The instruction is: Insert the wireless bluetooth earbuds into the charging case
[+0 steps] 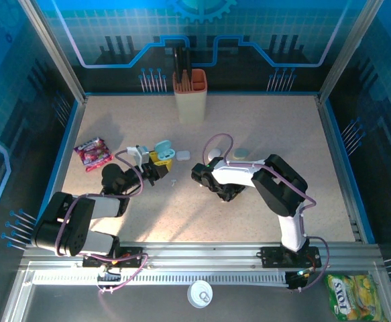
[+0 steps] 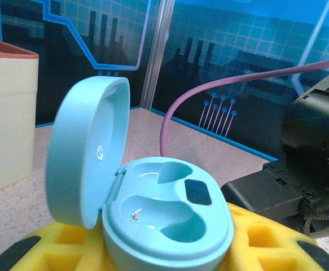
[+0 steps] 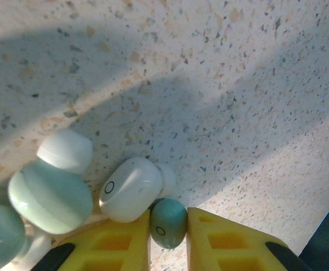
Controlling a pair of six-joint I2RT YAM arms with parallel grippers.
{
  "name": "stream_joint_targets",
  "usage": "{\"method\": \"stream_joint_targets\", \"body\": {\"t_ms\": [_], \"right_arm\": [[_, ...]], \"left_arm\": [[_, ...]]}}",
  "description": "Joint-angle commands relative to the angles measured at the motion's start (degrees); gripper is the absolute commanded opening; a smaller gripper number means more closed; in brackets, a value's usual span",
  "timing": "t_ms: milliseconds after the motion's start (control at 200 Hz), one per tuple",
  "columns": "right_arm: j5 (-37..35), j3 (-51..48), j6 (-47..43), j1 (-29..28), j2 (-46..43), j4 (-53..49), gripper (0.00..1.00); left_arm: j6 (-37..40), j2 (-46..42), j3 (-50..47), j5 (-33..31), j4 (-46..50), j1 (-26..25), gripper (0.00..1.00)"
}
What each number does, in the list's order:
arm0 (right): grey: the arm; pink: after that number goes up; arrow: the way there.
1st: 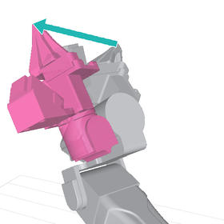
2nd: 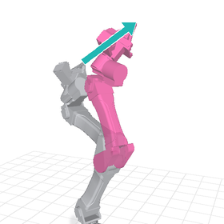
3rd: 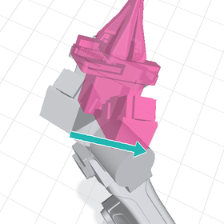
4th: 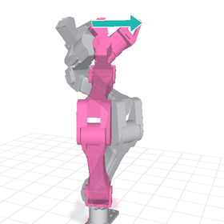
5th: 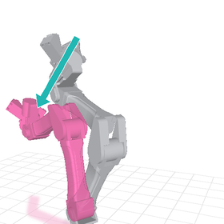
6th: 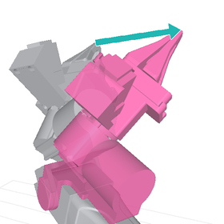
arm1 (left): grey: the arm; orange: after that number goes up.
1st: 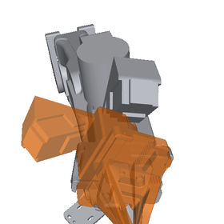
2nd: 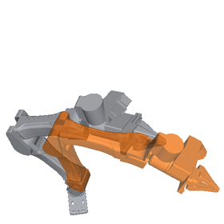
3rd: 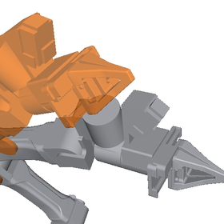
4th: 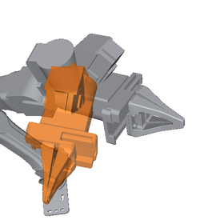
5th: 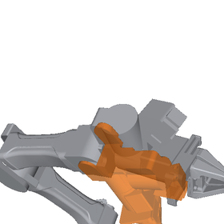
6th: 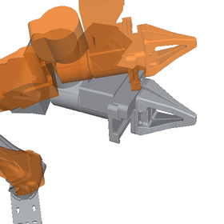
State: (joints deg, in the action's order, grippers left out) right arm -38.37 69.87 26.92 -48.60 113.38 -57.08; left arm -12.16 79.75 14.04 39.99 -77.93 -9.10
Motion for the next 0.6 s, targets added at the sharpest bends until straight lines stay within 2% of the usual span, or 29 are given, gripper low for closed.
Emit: {"method": "stream_joint_targets", "body": {"t_ms": [0,85,165,265,395,595], "right_arm": [[0.16,0.12,0.85,0.54,-1.11,-0.75,0.19],[0.88,-0.46,0.81,0.77,-4.38,-0.42,0.20],[5.40,-2.21,0.41,1.97,-8.99,1.95,0.19],[14.25,-5.40,-0.11,4.84,-14.80,5.89,0.20],[30.83,-11.03,-0.02,10.93,-22.96,11.95,0.20],[48.38,-17.72,1.12,18.65,-33.05,17.86,0.20]], "left_arm": [[-0.84,-1.03,-0.53,1.63,-2.31,0.58,0.31],[-0.85,-0.33,-0.10,2.09,-2.14,0.50,0.30],[-0.11,0.57,0.20,2.97,-2.34,0.21,0.30],[1.35,1.02,0.44,2.99,-2.31,-1.29,0.30],[4.07,1.55,1.20,2.90,-0.92,-4.15,0.30],[12.57,0.26,3.77,0.61,10.75,-10.81,0.30]]}}
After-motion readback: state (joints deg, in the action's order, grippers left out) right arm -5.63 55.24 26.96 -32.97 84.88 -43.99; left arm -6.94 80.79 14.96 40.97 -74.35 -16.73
